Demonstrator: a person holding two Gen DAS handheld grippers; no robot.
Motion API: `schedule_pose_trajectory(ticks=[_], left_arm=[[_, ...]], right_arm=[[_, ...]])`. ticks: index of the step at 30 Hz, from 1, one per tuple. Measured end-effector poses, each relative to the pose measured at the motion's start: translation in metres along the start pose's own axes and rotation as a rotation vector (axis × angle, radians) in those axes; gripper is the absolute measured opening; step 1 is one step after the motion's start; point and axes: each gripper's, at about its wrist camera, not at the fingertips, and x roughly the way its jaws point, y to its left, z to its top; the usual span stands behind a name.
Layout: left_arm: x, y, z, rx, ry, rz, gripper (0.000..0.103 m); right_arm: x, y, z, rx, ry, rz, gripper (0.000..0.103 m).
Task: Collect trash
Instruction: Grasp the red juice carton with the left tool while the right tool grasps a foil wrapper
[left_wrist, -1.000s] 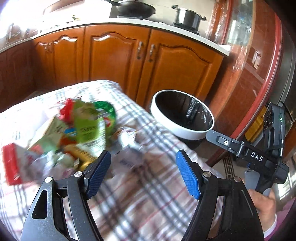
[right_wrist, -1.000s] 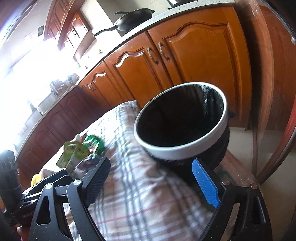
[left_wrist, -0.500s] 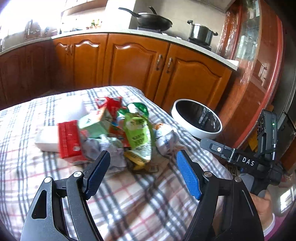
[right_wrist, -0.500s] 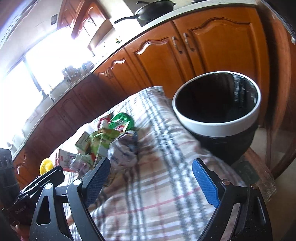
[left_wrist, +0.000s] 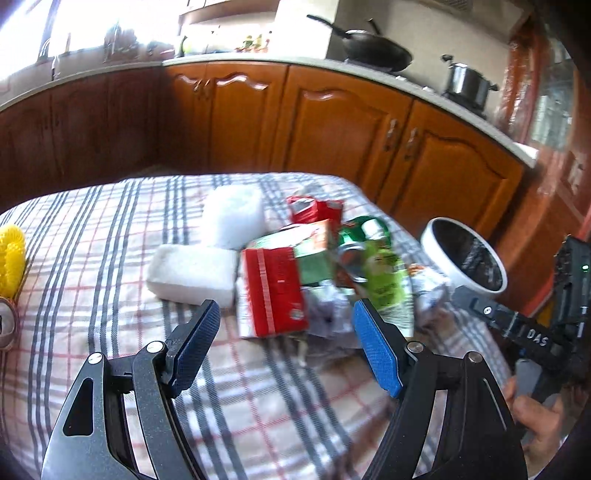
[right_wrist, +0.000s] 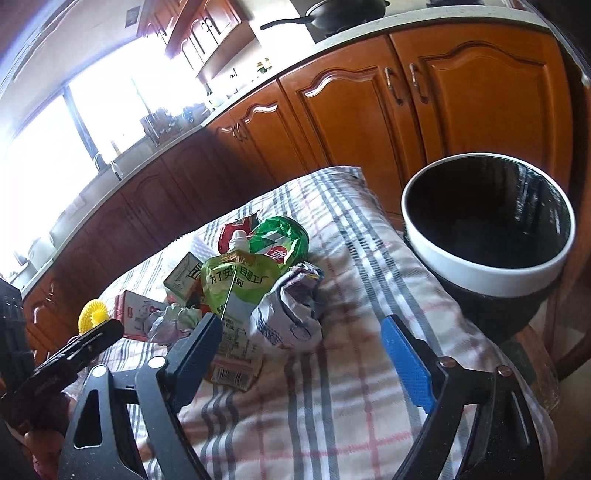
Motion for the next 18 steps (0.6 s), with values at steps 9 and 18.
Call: schedule_pose_trajectory(ticks=[9,18], left_arm=[[0.017,0.016,-0.004,-0.029,0.043,-0.046,0.033],[-0.022,0.013,-0.002,-0.002,-0.047,-0.062,0.029]], right_arm=[[0.032,0.001,0.001,-0.003,0.054,0.009,0.025],[0.002,0.009,-0.008,-0.047,0.011,0.002,0.018]])
